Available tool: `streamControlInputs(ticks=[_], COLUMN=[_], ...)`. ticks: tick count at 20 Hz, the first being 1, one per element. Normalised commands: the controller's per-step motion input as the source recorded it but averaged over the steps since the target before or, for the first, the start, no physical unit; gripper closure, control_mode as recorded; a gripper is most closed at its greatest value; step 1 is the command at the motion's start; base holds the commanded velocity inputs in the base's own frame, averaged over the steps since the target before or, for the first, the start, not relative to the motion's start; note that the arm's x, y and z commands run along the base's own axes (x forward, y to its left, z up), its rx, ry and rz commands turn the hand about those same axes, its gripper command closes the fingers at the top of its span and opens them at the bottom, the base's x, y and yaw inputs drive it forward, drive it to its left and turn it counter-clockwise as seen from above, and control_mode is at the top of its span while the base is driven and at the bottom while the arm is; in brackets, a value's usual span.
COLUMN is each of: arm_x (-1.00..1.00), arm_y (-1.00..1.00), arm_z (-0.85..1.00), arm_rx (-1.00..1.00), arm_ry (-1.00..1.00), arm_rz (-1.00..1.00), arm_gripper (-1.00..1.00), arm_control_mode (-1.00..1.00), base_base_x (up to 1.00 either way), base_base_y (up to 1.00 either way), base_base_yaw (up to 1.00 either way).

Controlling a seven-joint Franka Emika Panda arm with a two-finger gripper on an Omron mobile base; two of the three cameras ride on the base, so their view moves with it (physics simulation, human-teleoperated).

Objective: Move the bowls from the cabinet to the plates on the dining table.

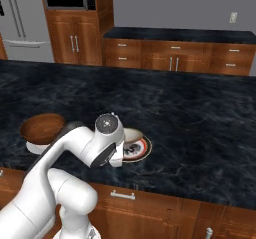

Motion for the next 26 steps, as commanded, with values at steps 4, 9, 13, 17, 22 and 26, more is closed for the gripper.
streamControlInputs(ticks=[4,9,13,17,22,26], arm_x=[0.13,0.20,0.07,0.02,0.06,0.13], arm_y=[0.00,0.00,0.00,0.00,0.00,0.00], arm_z=[-0.07,-0.02,-0.14,-0.14,-0.16,-0.28], arm_rx=[-0.04,-0.05,-0.01,0.00,0.00,-0.02], arm_ry=[0.00,0.00,0.01,0.01,0.01,0.00], arm_rz=[-0.02,-0.03,-0.02,-0.02,-0.03,-0.03], arm_gripper=[1.00,1.00,1.00,1.00,1.00,1.00], arm_control_mode=[-1.00,-1.00,-1.00,-1.00,-1.00,-1.00], base_base_x=[0.00,0.00,0.00,0.00,0.00,0.00], base_base_y=[0.00,0.00,0.00,0.00,0.00,0.00], base_base_yaw=[0.00,0.00,0.00,0.00,0.00,0.00])
